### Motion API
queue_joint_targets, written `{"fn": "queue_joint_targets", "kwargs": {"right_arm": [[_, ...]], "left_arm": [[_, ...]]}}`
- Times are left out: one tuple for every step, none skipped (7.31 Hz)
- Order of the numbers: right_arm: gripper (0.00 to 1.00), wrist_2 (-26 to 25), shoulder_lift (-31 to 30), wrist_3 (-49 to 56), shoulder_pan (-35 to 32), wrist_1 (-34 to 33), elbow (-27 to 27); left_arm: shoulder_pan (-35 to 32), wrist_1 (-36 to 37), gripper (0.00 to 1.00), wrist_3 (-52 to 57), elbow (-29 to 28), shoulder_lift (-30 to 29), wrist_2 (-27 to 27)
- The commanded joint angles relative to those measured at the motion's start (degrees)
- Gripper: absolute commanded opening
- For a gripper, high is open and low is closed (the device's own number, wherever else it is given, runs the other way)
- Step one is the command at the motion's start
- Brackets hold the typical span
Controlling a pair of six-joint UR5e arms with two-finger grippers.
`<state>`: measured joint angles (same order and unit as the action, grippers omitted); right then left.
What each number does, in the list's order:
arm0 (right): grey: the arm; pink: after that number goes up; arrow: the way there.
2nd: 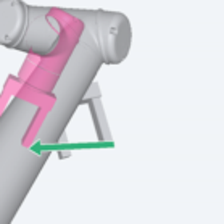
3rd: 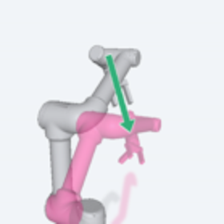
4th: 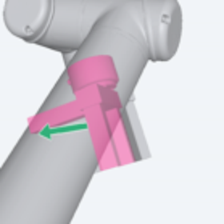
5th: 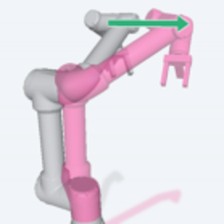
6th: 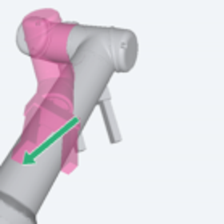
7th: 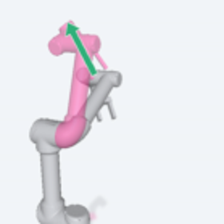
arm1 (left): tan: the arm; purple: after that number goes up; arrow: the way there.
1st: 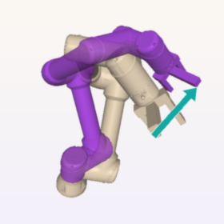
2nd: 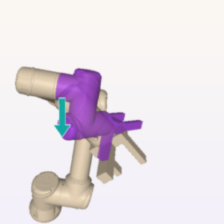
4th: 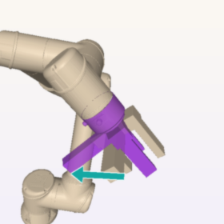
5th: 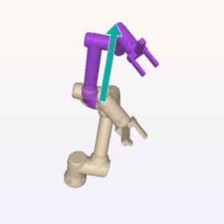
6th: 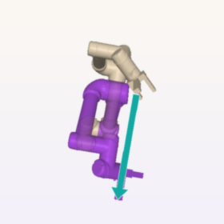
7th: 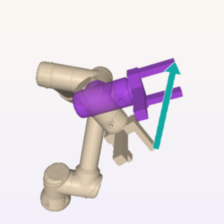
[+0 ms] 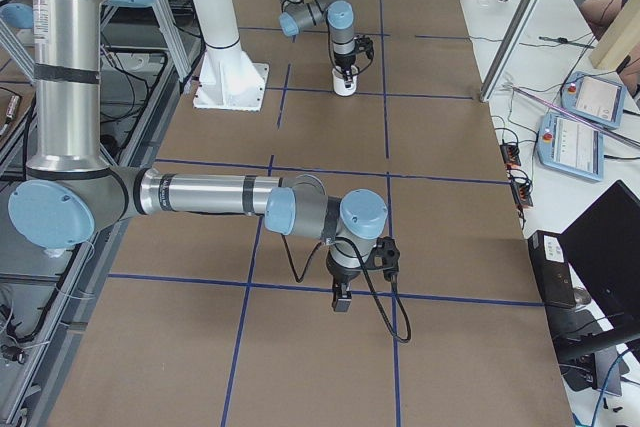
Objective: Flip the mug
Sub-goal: 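Rotate the left wrist to turn the held mug upright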
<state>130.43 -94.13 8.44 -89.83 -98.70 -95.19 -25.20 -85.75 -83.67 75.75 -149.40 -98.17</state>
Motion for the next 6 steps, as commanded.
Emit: {"fn": "queue_joint_targets", "kwargs": {"right_arm": [[1.00, 0.0, 0.0, 0.0, 0.0, 0.0, 0.0], [1.00, 0.0, -0.1, 0.0, 0.0, 0.0, 0.0], [1.00, 0.0, 0.0, 0.0, 0.0, 0.0, 0.0], [1.00, 0.0, 0.0, 0.0, 0.0, 0.0, 0.0], [1.00, 0.0, 0.0, 0.0, 0.0, 0.0, 0.0], [1.00, 0.0, 0.0, 0.0, 0.0, 0.0, 0.0]], "left_arm": [[0.4, 0.0, 0.00, 0.0, -0.2, 0.0, 0.0], [0.5, 0.0, 0.00, 0.0, -0.2, 0.0, 0.0], [0.5, 0.1, 0.10, 0.0, -0.2, -0.2, 0.1], [0.5, 0.1, 0.57, 0.0, -0.2, -0.2, 0.1], [0.5, 0.1, 0.88, 0.0, -0.1, -0.1, 0.2], [0.5, 0.1, 1.00, 0.0, 0.2, -0.2, 0.4]]}}
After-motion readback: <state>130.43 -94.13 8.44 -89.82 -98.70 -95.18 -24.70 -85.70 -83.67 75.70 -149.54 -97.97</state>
